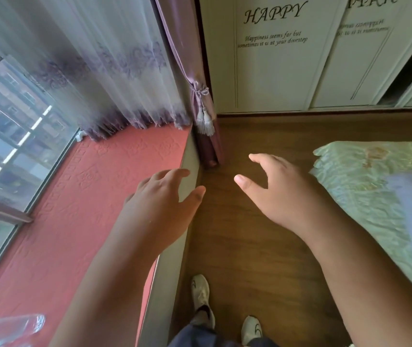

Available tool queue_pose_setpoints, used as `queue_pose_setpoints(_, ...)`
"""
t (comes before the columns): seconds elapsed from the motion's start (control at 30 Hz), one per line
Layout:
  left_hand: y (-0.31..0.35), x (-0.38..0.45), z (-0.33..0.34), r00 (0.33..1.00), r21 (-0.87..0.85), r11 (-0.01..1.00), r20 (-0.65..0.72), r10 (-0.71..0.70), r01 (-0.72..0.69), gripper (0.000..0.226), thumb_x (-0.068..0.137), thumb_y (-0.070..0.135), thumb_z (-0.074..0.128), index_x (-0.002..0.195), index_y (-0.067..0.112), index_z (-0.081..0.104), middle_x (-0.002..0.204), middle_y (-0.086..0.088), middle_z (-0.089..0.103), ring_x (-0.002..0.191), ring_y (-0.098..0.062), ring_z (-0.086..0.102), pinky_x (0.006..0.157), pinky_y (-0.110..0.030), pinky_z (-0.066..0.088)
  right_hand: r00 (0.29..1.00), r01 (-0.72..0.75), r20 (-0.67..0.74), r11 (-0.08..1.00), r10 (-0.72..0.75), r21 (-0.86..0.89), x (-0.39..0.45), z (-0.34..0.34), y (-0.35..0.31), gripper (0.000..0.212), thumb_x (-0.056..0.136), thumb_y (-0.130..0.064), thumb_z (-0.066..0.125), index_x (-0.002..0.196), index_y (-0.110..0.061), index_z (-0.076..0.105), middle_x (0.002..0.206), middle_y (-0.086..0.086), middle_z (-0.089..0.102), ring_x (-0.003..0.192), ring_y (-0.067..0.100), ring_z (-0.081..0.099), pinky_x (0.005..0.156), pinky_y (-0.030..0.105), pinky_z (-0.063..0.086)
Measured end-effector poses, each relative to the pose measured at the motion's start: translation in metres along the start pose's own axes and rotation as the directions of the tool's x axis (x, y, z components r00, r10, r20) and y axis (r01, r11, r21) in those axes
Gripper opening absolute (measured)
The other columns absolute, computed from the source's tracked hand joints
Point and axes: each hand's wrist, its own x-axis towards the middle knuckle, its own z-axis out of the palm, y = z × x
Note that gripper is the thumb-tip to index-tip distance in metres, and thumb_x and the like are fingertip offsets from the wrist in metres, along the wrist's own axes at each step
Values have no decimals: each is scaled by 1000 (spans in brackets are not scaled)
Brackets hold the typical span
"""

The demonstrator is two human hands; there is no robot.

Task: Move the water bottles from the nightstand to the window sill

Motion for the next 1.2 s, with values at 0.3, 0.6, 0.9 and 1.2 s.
queue_pose_setpoints(0.3,7,56,-7,986,-42,986,52,160,-158,62,91,73,35,145,44,41,154,13,41,141,-18,38,111,-51,38,988,-152,-45,985,149,-78,21,-13,-2,62,94,-65,44,148,-36,38,154,-13,38,133,14,45,90,30,36)
queue_pose_setpoints(0.6,-23,126,-38,954,-119,949,41,298,-292,63,91,72,39,147,44,40,151,12,44,139,-19,40,111,-51,37,961,-260,-129,956,243,-134,60,-3,-45,64,93,-66,44,149,-38,35,155,-14,36,128,13,50,91,33,40)
queue_pose_setpoints(0.9,-70,177,-57,931,-133,927,55,360,-350,61,92,71,39,147,43,39,153,12,42,141,-18,38,113,-50,36,949,-281,-191,949,252,-145,93,29,-91,65,91,-69,43,148,-40,33,156,-18,32,128,9,50,92,33,41)
queue_pose_setpoints(1.2,-88,208,-59,927,-158,925,97,363,-346,61,92,71,40,147,44,39,149,13,45,139,-17,40,112,-51,37,939,-320,-177,938,295,-131,122,42,-97,65,91,-70,43,148,-42,32,153,-14,39,127,12,51,91,33,41)
